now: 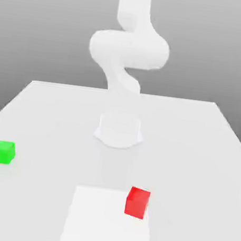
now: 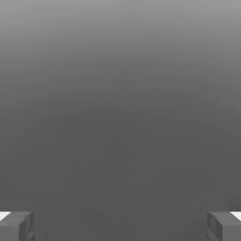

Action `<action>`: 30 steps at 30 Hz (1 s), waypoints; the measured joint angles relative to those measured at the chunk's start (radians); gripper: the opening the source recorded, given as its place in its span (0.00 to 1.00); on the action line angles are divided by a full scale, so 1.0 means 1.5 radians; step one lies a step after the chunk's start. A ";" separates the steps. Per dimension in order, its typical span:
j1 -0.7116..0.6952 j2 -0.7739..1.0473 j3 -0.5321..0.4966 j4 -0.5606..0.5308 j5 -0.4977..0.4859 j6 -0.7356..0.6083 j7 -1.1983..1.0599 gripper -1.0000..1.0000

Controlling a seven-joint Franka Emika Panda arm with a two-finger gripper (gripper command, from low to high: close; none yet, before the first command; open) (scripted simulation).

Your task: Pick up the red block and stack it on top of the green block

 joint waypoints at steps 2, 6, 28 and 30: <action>0.035 0.046 -0.028 -0.029 0.011 0.028 -0.071 0.50; 0.098 0.134 -0.071 -0.085 0.032 0.081 -0.204 0.50; 0.228 0.538 -0.101 -0.295 0.028 0.359 -0.681 0.50; 0.222 0.566 -0.090 -0.291 0.052 0.382 -0.699 0.50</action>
